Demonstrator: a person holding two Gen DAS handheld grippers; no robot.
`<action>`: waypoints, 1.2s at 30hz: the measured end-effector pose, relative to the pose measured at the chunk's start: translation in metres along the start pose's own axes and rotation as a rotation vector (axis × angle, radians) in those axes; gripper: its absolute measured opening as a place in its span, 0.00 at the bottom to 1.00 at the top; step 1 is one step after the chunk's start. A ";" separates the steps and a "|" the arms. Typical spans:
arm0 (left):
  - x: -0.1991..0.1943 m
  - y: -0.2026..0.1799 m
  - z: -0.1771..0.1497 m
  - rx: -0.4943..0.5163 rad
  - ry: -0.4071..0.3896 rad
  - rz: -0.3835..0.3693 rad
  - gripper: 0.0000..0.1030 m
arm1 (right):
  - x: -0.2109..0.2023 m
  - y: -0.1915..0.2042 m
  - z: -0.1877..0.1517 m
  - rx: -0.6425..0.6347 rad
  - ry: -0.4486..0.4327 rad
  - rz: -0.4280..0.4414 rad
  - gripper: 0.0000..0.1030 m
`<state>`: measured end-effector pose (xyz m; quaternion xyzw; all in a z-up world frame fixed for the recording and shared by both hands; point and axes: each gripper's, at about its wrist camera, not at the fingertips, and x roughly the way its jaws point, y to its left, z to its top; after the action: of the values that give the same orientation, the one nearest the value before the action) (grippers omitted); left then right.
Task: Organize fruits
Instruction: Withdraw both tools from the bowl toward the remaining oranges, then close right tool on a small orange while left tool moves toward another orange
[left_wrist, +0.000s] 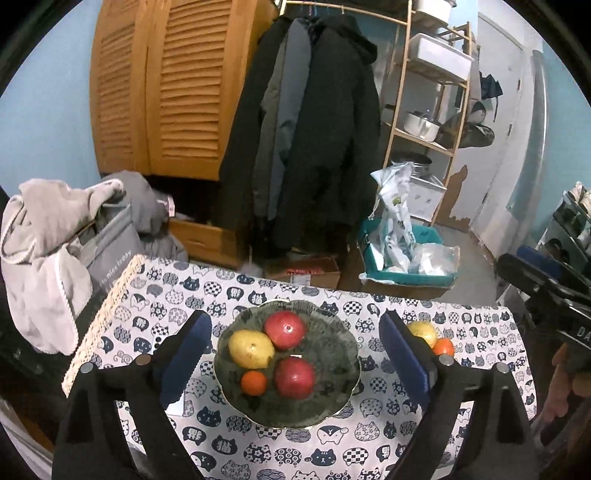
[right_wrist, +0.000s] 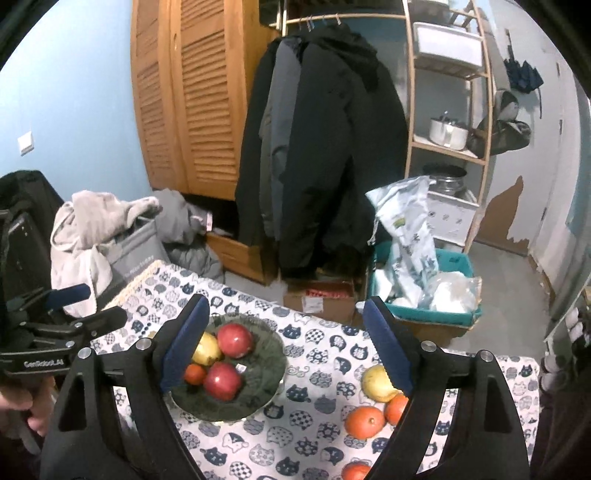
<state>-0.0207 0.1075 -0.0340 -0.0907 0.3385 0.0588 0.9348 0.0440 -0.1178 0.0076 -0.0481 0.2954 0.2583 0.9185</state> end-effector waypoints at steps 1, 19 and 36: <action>-0.001 -0.003 0.001 0.005 -0.003 0.000 0.91 | -0.004 -0.002 0.000 0.000 -0.004 -0.005 0.83; -0.011 -0.063 0.002 0.100 -0.018 -0.050 0.99 | -0.062 -0.063 -0.024 0.072 -0.052 -0.110 0.83; 0.074 -0.116 -0.052 0.185 0.228 -0.101 0.99 | -0.017 -0.122 -0.100 0.231 0.206 -0.170 0.83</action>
<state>0.0234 -0.0129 -0.1059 -0.0273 0.4414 -0.0302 0.8964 0.0411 -0.2546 -0.0728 0.0068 0.4105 0.1375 0.9014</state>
